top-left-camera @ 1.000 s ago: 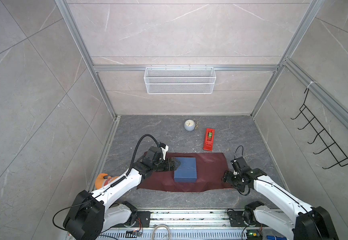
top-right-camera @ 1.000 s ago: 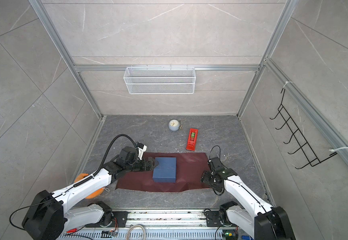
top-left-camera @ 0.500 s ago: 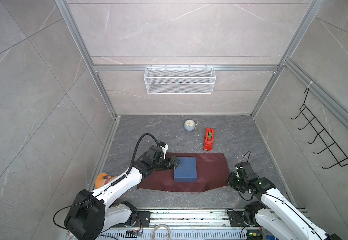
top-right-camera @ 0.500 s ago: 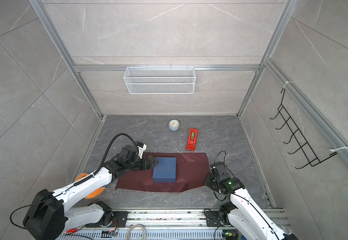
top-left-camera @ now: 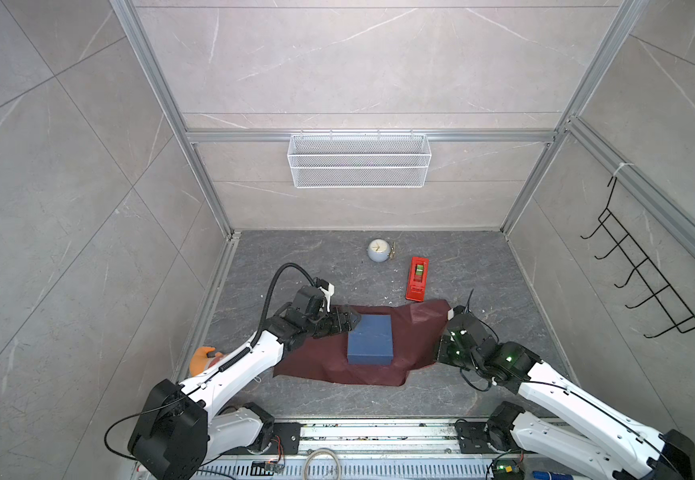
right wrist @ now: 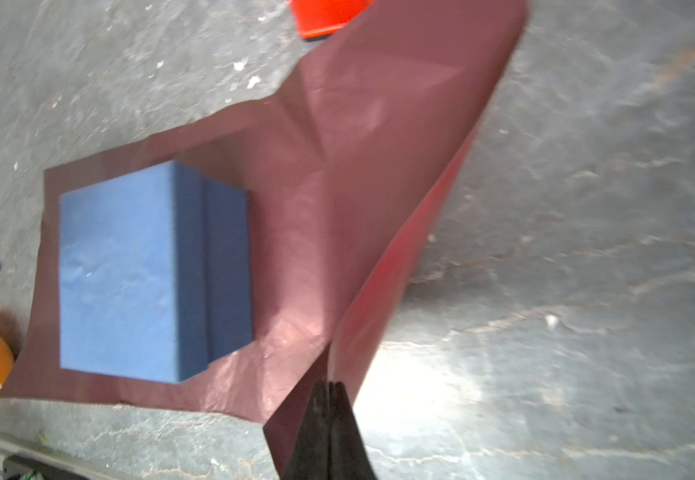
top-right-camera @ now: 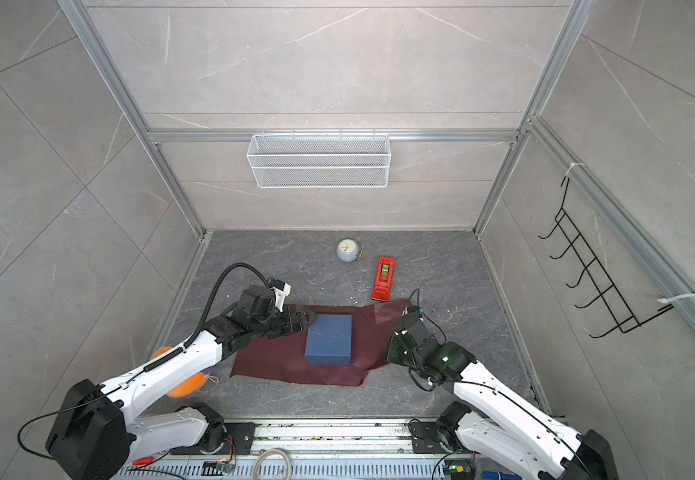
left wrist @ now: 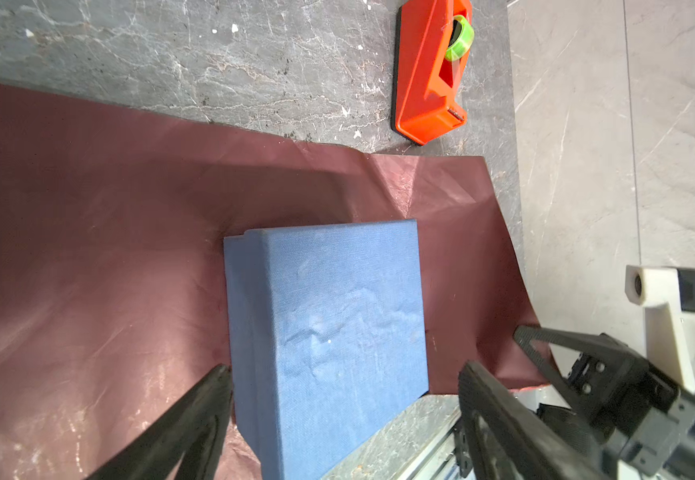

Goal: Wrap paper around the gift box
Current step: 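Lift the paper flap with the right gripper and fold it over the box top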

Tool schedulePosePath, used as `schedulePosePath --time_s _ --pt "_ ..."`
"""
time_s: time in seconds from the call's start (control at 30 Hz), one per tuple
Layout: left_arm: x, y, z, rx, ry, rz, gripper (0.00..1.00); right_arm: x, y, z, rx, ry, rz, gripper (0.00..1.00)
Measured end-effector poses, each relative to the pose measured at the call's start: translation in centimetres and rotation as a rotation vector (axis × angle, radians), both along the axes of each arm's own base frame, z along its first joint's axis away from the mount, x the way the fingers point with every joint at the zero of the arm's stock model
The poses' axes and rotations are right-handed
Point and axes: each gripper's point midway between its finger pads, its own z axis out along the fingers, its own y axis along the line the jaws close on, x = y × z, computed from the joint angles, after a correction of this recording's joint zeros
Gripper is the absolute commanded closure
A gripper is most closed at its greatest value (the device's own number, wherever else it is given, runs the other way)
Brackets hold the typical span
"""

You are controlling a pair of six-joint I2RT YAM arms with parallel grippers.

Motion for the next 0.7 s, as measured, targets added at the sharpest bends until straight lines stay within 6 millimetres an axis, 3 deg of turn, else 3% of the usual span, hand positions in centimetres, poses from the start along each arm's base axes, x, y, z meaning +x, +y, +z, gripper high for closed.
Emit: schedulePosePath --time_s 0.17,0.37,0.7 --pt "-0.5 -0.9 0.1 -0.025 0.050 -0.003 0.13 -0.4 5.3 1.9 -0.019 -0.072 0.141 0.96" --pt "-0.9 -2.8 0.8 -0.056 0.084 -0.040 0.13 -0.3 10.2 3.5 -0.015 -0.132 0.222 0.95" --pt "-0.4 -4.7 1.4 -0.151 0.130 -0.033 0.17 -0.3 13.5 3.5 0.006 -0.157 0.264 0.95"
